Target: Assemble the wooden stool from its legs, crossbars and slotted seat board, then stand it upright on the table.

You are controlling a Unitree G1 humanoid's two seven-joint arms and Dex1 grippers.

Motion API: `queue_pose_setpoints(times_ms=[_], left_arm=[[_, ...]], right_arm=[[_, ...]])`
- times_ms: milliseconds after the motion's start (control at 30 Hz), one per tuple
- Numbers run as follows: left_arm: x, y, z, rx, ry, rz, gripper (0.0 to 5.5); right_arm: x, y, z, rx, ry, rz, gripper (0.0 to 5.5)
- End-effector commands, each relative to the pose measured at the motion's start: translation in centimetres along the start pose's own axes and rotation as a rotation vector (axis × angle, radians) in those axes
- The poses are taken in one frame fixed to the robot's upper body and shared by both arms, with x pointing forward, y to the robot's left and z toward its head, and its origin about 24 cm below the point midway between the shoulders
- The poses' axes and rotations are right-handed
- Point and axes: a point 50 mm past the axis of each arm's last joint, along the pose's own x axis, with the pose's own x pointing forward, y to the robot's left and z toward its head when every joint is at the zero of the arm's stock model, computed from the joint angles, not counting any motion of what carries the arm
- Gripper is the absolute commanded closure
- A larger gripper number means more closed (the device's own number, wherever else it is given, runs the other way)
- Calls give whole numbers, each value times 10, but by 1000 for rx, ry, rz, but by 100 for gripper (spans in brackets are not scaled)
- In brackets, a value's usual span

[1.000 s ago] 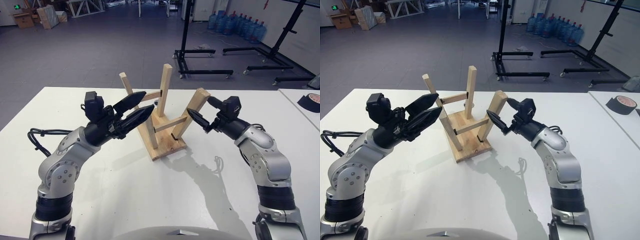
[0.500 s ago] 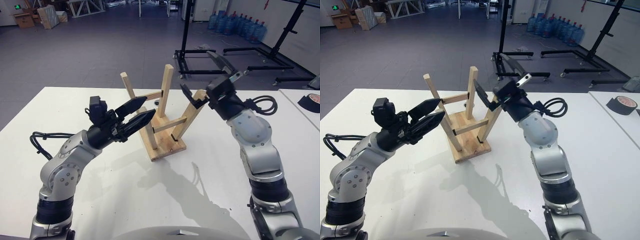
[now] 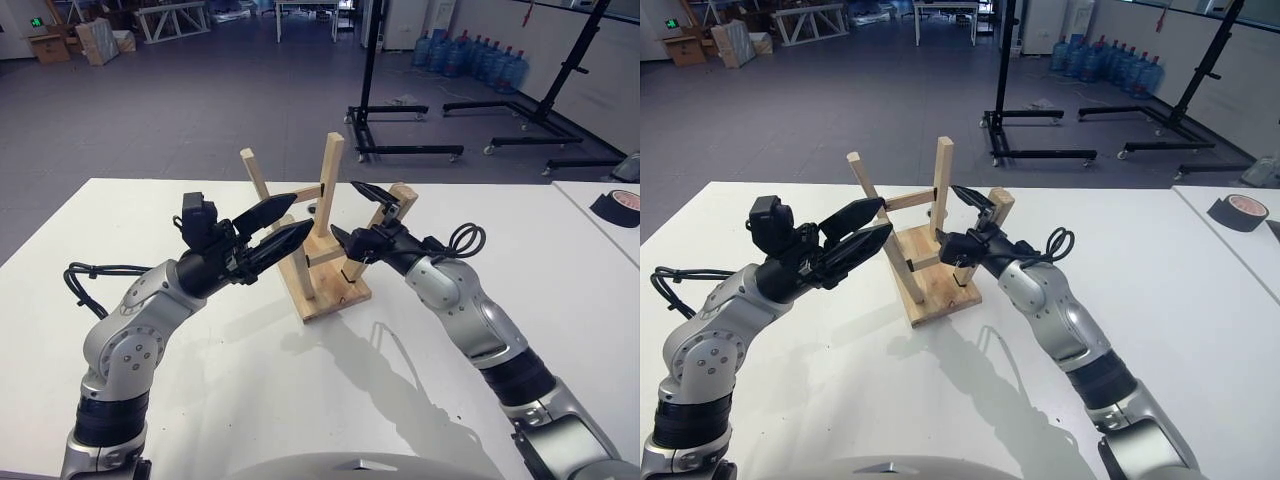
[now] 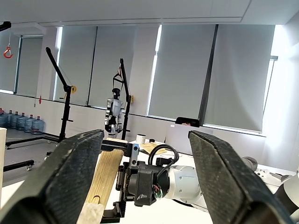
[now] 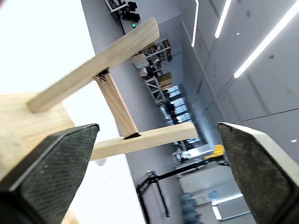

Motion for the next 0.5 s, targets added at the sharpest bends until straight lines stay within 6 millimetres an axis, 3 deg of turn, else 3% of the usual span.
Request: queue_pose_setpoints(times_ms=[33, 167, 300, 400, 500], left_arm=[[2, 0, -1, -2, 11, -14, 219], [0, -1, -1, 0, 11, -6, 219], [0, 0, 0, 5, 8, -3, 219], [1, 0, 0, 8, 8, -4, 219], [2, 1, 1, 11, 7, -5, 219]], right_arm=[[-28, 79, -32, 160, 183, 424, 80], [-11, 10, -11, -137, -1, -66, 80], [-10, -22, 7, -222, -110, -251, 80], [-5, -20, 6, -252, -109, -236, 80], [-1, 17, -16, -198, -4, -9, 80]])
